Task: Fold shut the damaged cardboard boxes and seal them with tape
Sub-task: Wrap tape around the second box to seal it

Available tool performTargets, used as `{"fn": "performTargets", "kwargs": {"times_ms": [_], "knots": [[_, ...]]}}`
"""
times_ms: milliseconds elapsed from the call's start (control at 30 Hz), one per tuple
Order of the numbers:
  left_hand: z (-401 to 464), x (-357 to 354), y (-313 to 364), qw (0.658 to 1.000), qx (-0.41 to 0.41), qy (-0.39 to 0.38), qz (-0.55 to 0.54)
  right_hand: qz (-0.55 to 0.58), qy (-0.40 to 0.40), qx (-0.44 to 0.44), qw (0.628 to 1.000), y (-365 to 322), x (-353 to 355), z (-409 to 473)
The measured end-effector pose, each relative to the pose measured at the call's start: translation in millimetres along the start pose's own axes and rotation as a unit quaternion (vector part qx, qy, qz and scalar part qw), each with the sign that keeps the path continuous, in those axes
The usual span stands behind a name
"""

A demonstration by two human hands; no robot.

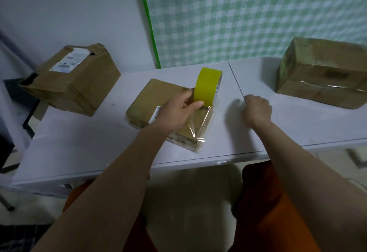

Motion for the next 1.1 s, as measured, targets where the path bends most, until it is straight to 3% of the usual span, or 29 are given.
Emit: {"fn": "performTargets", "kwargs": {"times_ms": [100, 233, 333, 367, 400, 467, 500, 567, 800, 933, 1100], "knots": [[2, -5, 6, 0.999, -0.007, -0.001, 0.051, -0.038, -0.028, 0.003, 0.999, 17, -12, -3], [9, -12, 7, 1.0, -0.005, -0.008, -0.008, -0.025, -0.006, 0.057, 0.998, 22, -8, -2], [12, -14, 8, 0.998, 0.001, -0.015, -0.064, 0.147, -0.041, -0.005, 0.988, 27, 4, -8], [13, -14, 9, 0.996, 0.005, -0.015, -0.083, 0.278, -0.071, -0.029, 0.957, 25, 7, -15], [13, -14, 10, 0.994, 0.011, -0.018, -0.107, 0.424, -0.108, -0.066, 0.897, 20, 10, -25], [13, -15, 14, 0.988, 0.016, -0.019, -0.155, 0.636, -0.193, -0.139, 0.734, 5, 12, -49], [13, -17, 16, 0.985, 0.016, -0.016, -0.17, 0.679, -0.219, -0.154, 0.684, 0, 11, -57], [13, -18, 20, 0.979, 0.022, -0.009, -0.2, 0.706, -0.242, -0.158, 0.646, -9, 12, -69], [16, -20, 24, 0.961, 0.037, -0.015, -0.274, 0.7, -0.279, -0.1, 0.65, -23, 16, -88], [18, -23, 25, 0.951, 0.046, -0.022, -0.305, 0.623, -0.235, -0.011, 0.746, -31, 24, -90], [16, -23, 25, 0.942, 0.058, -0.016, -0.331, 0.493, -0.088, 0.088, 0.861, -38, 37, -95]]}}
Point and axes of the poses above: each hand's wrist, its own z-axis towards the middle knuckle, its own x-axis out of the back of the hand, y = z × x, the point moved 5 cm from there along z, towards the middle knuckle, and after that the axes turned 15 degrees about z, right-handed, at the moved point
